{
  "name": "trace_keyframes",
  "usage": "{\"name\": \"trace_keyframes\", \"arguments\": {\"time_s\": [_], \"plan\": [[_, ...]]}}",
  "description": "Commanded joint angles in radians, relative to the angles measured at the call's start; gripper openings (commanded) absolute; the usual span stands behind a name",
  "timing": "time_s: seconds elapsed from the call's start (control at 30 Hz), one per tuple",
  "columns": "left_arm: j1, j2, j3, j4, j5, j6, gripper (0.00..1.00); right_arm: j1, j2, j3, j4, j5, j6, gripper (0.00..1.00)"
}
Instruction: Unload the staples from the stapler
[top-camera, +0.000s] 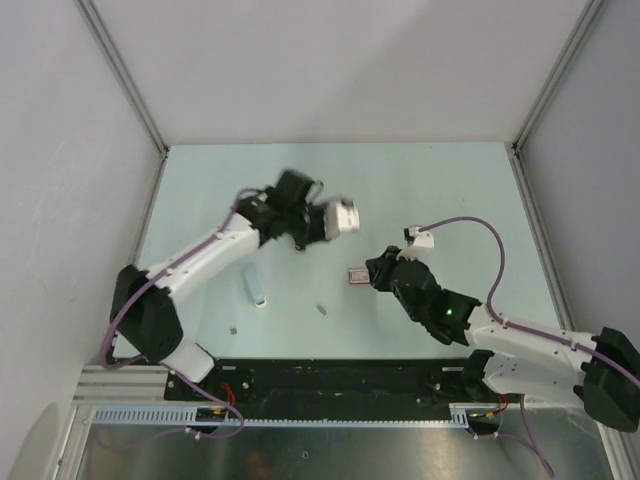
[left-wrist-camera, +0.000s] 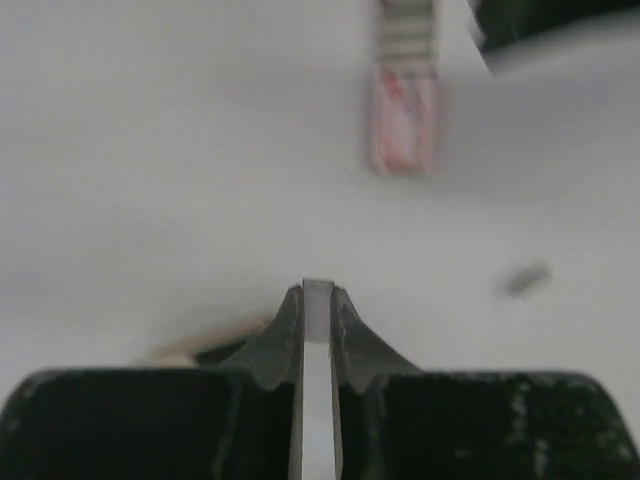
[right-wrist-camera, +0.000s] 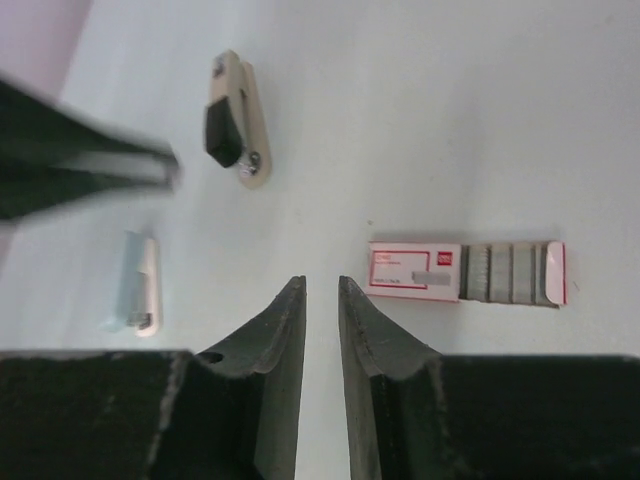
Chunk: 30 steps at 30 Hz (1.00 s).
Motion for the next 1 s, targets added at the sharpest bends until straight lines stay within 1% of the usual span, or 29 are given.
{"name": "trace_keyframes", "arguments": {"time_s": [0.0,0.13,0.23,0.33,0.43,0.53,0.73,0.83,0.87,0.97], "plan": [[0.122,-0.102,0.241,0.024,0.330,-0.304,0.00,-0.038,-0.109,0.008,0.093,-0.089,-0.094,0.25],[0.192,-0.105,0.323,0.026,0.544,-0.481,0.00,-0.078,-0.178,0.041,0.135,-0.245,-0.171,0.29],[0.231,-0.097,0.361,0.047,0.676,-0.615,0.00,-0.107,-0.206,0.081,0.151,-0.387,-0.210,0.36],[0.261,-0.078,0.386,0.113,0.792,-0.771,0.00,-0.129,-0.218,0.105,0.194,-0.511,-0.219,0.44],[0.270,-0.073,0.367,0.223,0.874,-0.942,0.00,-0.144,-0.210,0.119,0.259,-0.622,-0.214,0.49],[0.271,-0.089,0.310,0.371,0.919,-1.087,0.00,-0.155,-0.187,0.140,0.312,-0.699,-0.209,0.52],[0.263,-0.099,0.246,0.579,0.963,-1.287,0.01,-0.194,-0.155,0.160,0.389,-0.787,-0.179,0.53],[0.259,-0.118,0.137,0.878,0.969,-1.516,0.01,-0.208,-0.149,0.165,0.423,-0.805,-0.165,0.53],[0.257,-0.123,0.114,0.936,0.966,-1.561,0.01,-0.210,-0.147,0.169,0.429,-0.804,-0.164,0.53],[0.243,-0.130,0.085,0.989,0.959,-1.597,0.01,-0.213,-0.140,0.179,0.437,-0.801,-0.164,0.53]]}}
